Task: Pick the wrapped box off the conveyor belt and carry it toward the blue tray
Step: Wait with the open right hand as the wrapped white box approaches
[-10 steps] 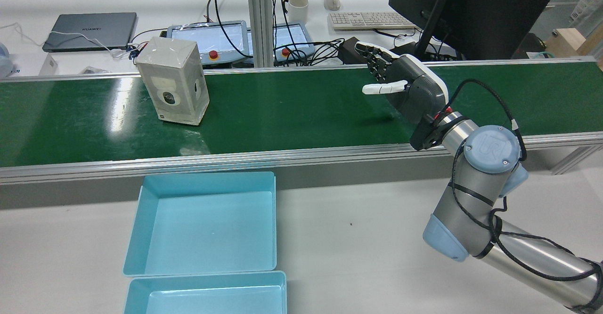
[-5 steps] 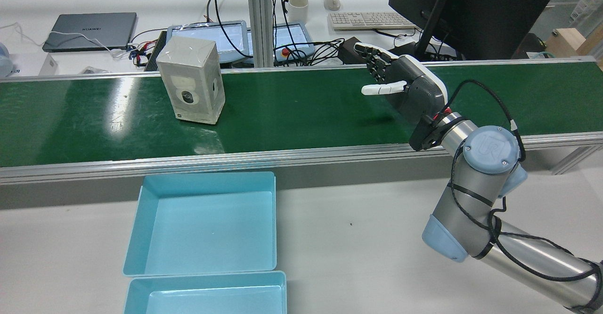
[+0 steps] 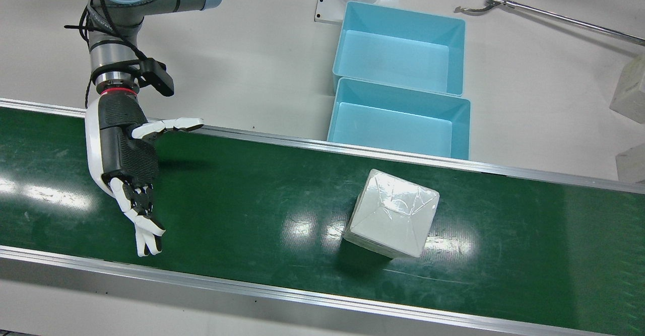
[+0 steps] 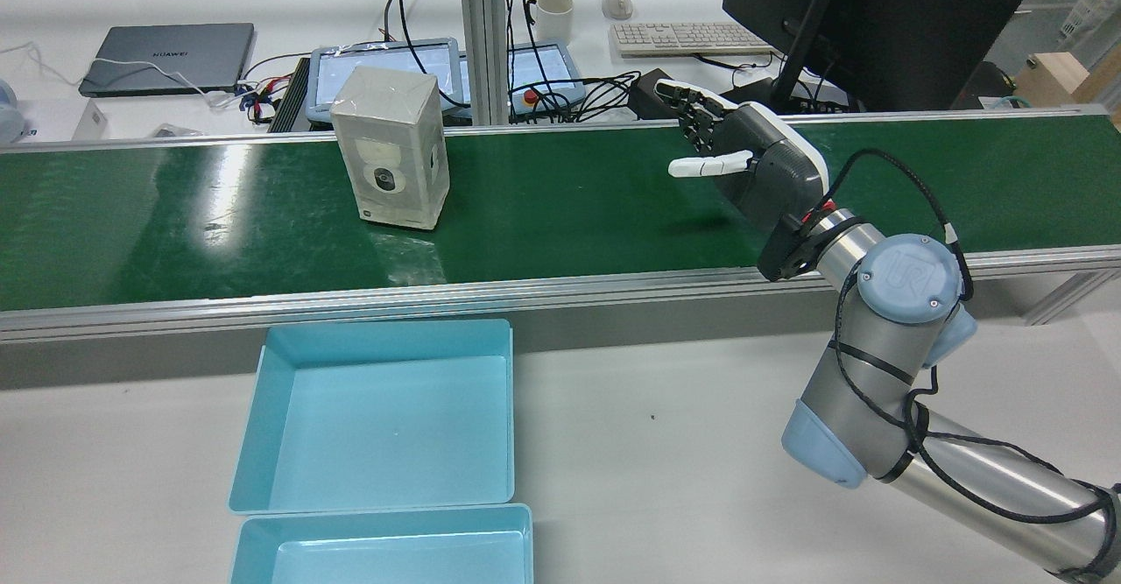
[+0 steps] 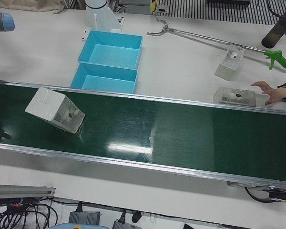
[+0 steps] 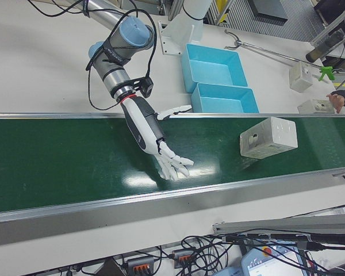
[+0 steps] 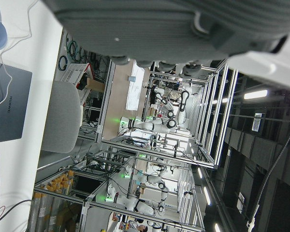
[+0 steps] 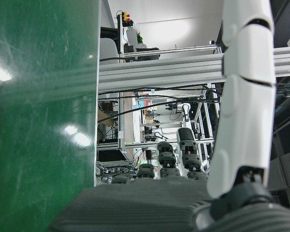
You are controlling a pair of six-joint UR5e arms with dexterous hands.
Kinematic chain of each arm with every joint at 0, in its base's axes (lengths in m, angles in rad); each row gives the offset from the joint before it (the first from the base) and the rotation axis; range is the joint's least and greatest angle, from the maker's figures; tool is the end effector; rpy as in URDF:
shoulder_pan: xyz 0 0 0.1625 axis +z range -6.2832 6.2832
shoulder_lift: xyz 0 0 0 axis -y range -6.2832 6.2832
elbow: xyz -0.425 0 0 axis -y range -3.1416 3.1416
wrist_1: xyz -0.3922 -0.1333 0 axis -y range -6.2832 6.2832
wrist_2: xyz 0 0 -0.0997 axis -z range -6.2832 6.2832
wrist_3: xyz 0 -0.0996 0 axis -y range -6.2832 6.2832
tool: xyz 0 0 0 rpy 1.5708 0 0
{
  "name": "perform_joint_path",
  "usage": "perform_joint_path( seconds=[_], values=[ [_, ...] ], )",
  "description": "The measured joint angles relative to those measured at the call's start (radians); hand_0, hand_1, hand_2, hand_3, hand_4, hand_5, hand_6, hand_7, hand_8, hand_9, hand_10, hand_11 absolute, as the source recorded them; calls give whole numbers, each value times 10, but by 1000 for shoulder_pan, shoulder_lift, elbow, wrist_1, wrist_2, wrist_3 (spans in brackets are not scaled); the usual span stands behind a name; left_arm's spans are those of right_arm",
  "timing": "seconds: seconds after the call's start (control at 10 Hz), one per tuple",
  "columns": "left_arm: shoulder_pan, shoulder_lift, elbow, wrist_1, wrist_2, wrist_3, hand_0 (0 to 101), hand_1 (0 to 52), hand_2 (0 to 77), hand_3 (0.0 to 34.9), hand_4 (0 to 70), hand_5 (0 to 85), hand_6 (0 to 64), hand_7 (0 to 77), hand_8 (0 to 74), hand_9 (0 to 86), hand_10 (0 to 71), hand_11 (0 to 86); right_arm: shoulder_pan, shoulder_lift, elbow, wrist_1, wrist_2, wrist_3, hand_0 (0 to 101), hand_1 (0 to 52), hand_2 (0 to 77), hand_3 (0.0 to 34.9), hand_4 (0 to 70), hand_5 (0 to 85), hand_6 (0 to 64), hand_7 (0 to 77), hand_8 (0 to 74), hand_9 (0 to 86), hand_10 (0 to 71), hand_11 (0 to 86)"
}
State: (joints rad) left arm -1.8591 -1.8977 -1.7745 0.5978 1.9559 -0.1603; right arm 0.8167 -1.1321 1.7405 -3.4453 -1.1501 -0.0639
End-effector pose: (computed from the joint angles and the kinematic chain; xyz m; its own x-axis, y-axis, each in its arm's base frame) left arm -0.2512 -0.5098 0.4722 -0.9793 -0.0843 0.1842 -0.1777 -0.0788 -0.9809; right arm -0.2970 -0.5703 0.3909 -0.9433 0.3263 -0.0614 0.1455 0.2400 -0.9598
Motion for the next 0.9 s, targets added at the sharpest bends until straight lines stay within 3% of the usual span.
perform_joint_path(
  seconds=[0.9],
  values=[
    [0,0,0,0,0,0,0,0,11,0,0,11,5,5,5,0,5,5,2,-1,-3,0,0,0,470,142,120,0,98,191,33,27,11,49,0,11]
  ],
)
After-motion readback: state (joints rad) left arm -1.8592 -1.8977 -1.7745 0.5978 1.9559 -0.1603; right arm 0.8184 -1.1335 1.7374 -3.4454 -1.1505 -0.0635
